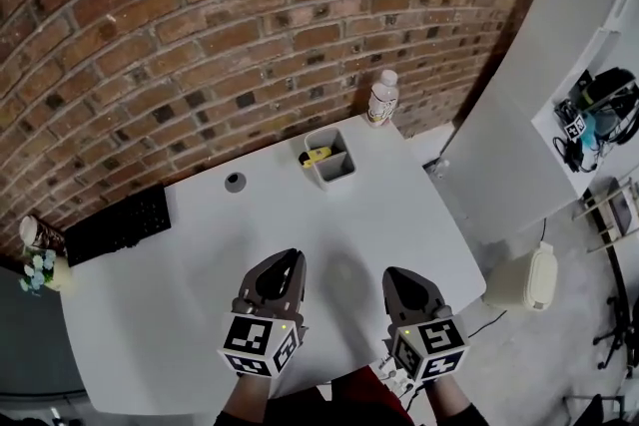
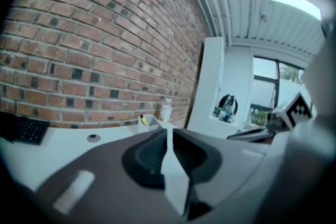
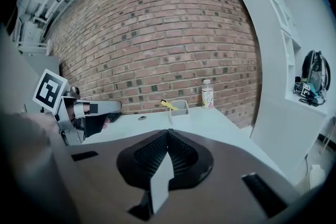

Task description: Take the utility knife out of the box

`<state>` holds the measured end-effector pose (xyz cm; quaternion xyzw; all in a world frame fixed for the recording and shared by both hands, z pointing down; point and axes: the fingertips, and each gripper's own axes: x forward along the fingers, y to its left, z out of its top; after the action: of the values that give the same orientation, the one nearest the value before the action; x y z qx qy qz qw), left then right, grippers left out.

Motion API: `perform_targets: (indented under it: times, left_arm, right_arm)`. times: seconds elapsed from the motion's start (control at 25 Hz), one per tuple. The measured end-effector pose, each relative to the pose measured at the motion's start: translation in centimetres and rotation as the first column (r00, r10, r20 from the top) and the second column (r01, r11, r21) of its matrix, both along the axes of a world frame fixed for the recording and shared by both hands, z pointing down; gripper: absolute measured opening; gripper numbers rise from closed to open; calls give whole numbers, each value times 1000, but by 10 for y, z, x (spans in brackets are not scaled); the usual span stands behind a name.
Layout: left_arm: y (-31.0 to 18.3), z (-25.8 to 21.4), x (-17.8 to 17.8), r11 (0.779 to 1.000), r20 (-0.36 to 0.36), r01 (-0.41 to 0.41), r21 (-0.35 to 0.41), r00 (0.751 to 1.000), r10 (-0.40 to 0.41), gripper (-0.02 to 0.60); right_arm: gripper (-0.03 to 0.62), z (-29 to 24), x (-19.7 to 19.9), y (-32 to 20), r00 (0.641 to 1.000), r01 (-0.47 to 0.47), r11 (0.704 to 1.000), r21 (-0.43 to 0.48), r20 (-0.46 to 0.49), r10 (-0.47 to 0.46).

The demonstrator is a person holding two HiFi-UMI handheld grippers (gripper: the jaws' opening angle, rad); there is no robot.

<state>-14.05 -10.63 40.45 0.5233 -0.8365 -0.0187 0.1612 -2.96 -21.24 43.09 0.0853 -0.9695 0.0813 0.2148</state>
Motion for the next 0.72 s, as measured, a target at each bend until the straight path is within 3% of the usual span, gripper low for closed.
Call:
perform_targets:
  times: [0.36,0.72]
  left_arm:
    - [-41,24,-21,993,2,69,-93,998,-69,71]
    - [-73,46,-59,979,-37,174,-107,983,-179,100]
  right_arm:
    - [8,6,-22,-46,997,76,997,-17,7,-75]
    - [8,23,-61,-75,990,143,989,-42,10,-143]
